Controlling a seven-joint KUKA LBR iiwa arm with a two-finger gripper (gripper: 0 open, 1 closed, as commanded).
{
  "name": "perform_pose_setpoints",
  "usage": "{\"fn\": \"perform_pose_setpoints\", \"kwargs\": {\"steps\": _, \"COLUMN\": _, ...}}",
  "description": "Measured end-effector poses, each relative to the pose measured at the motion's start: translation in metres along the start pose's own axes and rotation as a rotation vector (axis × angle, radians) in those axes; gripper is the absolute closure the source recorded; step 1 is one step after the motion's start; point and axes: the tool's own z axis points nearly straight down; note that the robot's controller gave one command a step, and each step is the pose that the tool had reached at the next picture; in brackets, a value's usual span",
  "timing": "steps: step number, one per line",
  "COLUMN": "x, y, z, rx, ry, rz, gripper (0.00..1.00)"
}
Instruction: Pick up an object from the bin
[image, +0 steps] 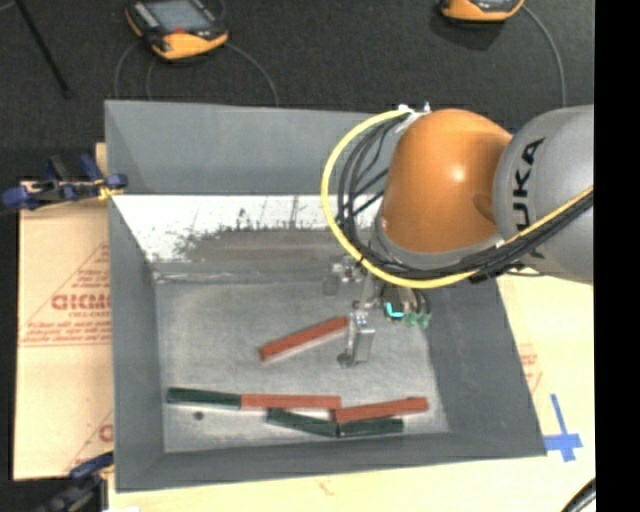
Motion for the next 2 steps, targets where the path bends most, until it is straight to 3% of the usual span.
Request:
{"fn": "perform_pose_setpoints", "kwargs": {"steps": 1, "x": -0.001, "y": 0.000, "z": -0.005, "rx": -0.001, "ry": -0.008, "rz": 0.002, "gripper": 0.00}}
{"fn": "perform_pose_setpoints", "kwargs": {"steps": 2, "x": 0.019, "y": -0.005, "z": 0.060, "rx": 0.001, "ry": -0.012, "rz": -0.063, "gripper": 0.00}}
